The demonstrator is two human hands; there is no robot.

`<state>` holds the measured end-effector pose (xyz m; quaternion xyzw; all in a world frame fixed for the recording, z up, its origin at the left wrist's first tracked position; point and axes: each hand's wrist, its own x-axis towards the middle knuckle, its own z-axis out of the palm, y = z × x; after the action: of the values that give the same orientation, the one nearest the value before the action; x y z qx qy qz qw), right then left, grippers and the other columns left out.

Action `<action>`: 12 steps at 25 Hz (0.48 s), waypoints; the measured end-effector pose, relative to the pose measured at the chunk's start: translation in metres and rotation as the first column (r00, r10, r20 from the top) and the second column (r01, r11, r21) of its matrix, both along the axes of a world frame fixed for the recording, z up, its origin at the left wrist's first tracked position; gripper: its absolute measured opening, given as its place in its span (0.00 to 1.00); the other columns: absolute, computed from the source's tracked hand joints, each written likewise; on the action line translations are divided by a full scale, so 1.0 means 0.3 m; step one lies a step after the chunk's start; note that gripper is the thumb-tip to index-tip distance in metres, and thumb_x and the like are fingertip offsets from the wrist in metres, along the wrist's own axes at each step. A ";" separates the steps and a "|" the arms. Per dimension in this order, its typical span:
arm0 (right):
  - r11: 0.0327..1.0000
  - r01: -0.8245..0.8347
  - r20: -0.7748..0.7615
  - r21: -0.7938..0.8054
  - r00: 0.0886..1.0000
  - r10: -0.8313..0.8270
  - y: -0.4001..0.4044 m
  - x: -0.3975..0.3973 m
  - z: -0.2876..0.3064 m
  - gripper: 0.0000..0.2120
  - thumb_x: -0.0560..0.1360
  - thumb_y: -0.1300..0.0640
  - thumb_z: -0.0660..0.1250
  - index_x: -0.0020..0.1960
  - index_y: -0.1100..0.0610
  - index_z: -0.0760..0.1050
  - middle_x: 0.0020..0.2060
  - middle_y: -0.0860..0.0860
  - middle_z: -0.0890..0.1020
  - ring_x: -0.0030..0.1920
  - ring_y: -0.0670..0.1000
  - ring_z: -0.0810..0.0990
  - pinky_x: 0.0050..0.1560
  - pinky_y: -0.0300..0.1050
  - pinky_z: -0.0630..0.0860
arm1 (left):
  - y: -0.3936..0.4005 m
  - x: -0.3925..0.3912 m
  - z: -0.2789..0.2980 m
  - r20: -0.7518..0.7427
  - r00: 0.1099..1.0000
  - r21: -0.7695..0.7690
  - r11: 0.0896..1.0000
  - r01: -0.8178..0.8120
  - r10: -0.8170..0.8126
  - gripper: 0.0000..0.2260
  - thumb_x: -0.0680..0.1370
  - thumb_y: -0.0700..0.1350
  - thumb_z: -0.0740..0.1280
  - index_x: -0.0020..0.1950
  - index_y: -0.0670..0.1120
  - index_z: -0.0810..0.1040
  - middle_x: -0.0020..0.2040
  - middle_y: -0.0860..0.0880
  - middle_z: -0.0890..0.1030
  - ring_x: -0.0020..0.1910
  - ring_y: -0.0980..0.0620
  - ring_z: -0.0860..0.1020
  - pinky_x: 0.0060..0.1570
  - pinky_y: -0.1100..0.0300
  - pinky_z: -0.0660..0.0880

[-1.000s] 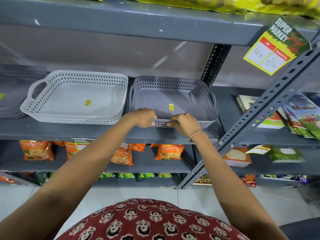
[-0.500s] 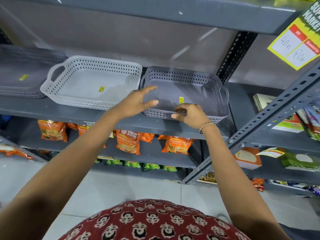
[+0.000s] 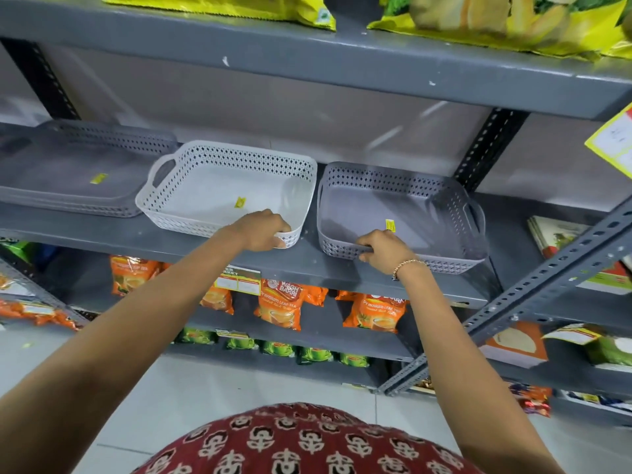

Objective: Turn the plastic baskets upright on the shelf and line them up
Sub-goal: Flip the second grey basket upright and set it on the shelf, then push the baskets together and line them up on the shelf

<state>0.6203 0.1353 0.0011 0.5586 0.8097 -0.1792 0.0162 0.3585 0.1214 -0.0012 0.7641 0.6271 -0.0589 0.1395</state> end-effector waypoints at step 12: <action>0.989 0.033 0.112 0.144 0.992 -0.049 -0.044 -0.050 0.002 0.16 0.77 0.61 0.62 0.64 0.54 0.74 0.57 0.62 0.81 0.59 0.63 0.77 0.57 0.52 0.76 | 0.004 0.034 0.009 0.071 0.995 -0.005 0.998 0.069 -0.069 0.12 0.78 0.42 0.63 0.61 0.41 0.77 0.56 0.34 0.78 0.58 0.37 0.74 0.51 0.53 0.70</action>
<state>0.6054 0.1221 0.0017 0.5842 0.8065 -0.0887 0.0194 0.3688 0.1226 0.0014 0.7864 0.5947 -0.0388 0.1622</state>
